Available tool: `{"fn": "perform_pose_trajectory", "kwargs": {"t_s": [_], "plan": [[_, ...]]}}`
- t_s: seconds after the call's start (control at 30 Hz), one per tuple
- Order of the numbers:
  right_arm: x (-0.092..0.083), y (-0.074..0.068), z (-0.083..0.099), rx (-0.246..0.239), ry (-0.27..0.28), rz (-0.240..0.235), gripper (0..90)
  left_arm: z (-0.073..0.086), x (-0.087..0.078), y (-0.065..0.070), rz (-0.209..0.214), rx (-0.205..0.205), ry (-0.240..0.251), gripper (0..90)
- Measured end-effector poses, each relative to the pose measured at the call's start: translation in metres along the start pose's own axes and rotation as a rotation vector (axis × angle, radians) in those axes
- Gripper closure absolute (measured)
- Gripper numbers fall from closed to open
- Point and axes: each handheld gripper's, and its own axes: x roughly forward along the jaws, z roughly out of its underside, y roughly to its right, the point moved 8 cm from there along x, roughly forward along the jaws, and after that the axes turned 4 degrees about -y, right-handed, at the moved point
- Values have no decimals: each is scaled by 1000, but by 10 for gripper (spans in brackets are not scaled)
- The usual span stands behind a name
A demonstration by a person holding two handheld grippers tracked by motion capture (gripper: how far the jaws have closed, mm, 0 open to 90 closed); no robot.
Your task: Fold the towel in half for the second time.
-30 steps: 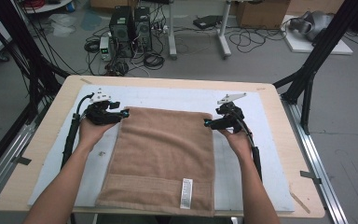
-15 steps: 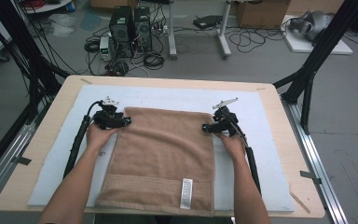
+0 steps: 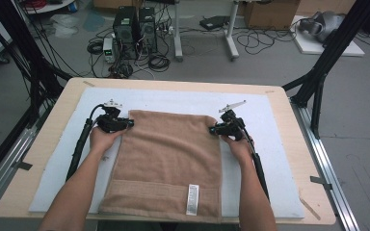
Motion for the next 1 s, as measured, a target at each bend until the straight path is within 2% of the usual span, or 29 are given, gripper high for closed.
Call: {"fn": "perform_pose_trajectory", "kwargs": {"t_s": [0.13, 0.3, 0.4, 0.53, 0.6, 0.67, 0.73, 0.8, 0.9, 1.0], "plan": [[-10, -2, -6, -35, 27, 2, 817, -8, -8, 3, -12, 26, 47, 824], [-31, -9, -15, -72, 88, 1, 817, -20, -29, 10, -10, 66, 118, 824], [-45, -16, -18, -90, 117, -12, 817, -24, -43, 14, -5, 90, 143, 824], [-69, -32, -21, -124, 152, -40, 816, -29, -68, 24, 12, 123, 188, 824], [-84, -43, -21, -143, 181, -58, 816, -28, -83, 32, 7, 150, 242, 824], [-97, -54, -19, -176, 191, -58, 815, -21, -98, 39, -4, 188, 264, 822], [-107, -66, -14, -200, 202, -68, 813, -12, -111, 46, 13, 193, 301, 821], [-113, -79, -4, -216, 196, -81, 810, 3, -122, 53, 25, 209, 310, 819], [-115, -98, 17, -248, 164, -97, 807, 28, -132, 66, 51, 236, 303, 815], [-112, -113, 38, -246, 151, -127, 802, 56, -135, 75, 70, 249, 289, 811]]}}
